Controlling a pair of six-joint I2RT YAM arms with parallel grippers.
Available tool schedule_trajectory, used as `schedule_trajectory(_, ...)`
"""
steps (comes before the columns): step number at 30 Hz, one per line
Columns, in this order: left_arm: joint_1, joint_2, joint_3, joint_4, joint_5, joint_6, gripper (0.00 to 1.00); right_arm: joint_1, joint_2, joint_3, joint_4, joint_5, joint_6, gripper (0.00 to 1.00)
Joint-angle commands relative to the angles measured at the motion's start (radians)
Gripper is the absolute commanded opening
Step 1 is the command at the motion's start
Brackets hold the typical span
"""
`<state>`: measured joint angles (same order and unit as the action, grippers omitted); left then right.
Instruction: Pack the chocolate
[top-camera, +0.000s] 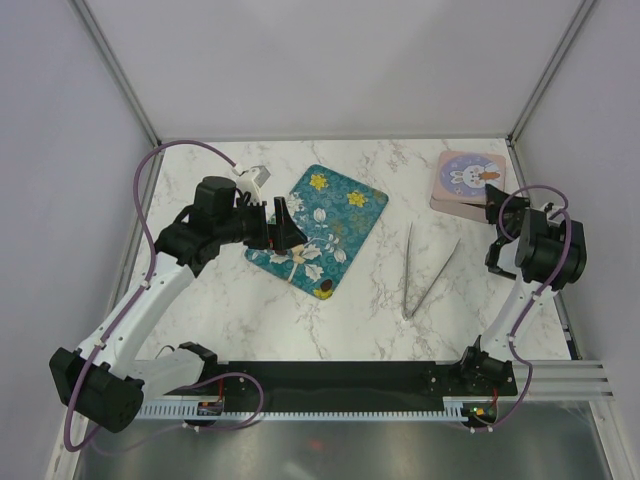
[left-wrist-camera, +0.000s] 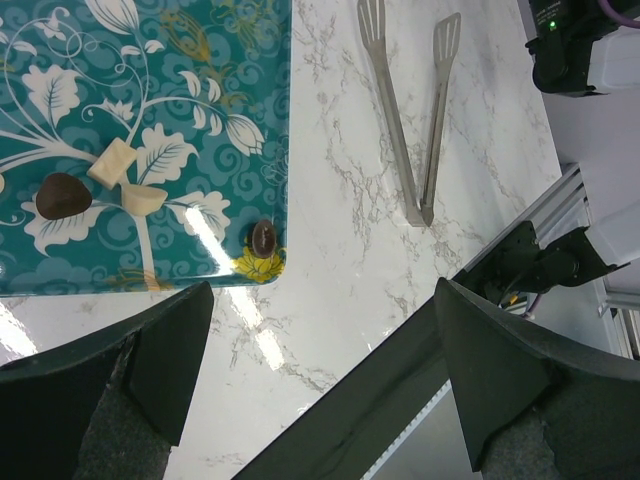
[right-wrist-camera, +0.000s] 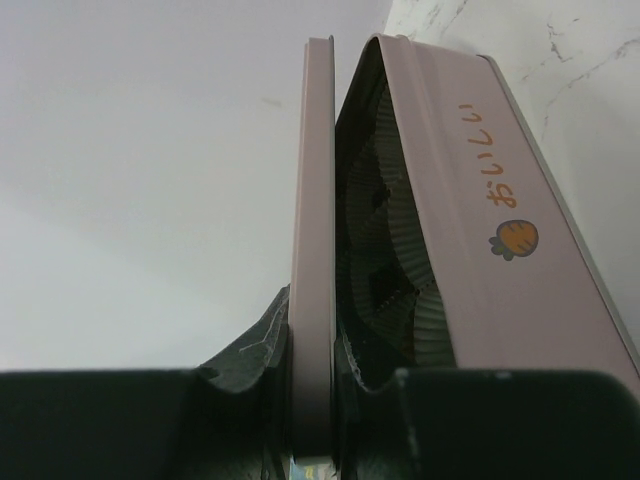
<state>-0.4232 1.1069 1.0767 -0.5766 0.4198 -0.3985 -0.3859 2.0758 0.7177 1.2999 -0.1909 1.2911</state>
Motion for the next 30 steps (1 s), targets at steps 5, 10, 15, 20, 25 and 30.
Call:
schedule_trajectory(5, -0.003, -0.005, 0.002, 0.000, -0.013, 0.038, 1.00, -0.030, 0.024, -0.003, 0.174, -0.015, 0.017, 0.04)
schedule_trajectory(10, -0.003, -0.004, 0.005, -0.002, -0.009, 0.038, 1.00, -0.030, 0.067, 0.011, 0.274, -0.035, 0.094, 0.00)
schedule_trajectory(15, -0.003, -0.007, 0.002, 0.000, -0.009, 0.035, 1.00, -0.030, 0.101, 0.040, 0.322, -0.042, 0.145, 0.00)
schedule_trajectory(20, -0.003, -0.010, -0.001, 0.000, -0.009, 0.036, 1.00, -0.034, 0.078, 0.035, 0.250, -0.047, 0.100, 0.00)
schedule_trajectory(25, -0.003, -0.012, 0.002, -0.002, -0.010, 0.039, 1.00, -0.045, 0.076, 0.023, 0.257, -0.058, 0.089, 0.00)
schedule_trajectory(30, -0.003, -0.012, 0.006, -0.003, -0.010, 0.043, 1.00, -0.047, 0.058, 0.023, 0.222, -0.062, 0.059, 0.05)
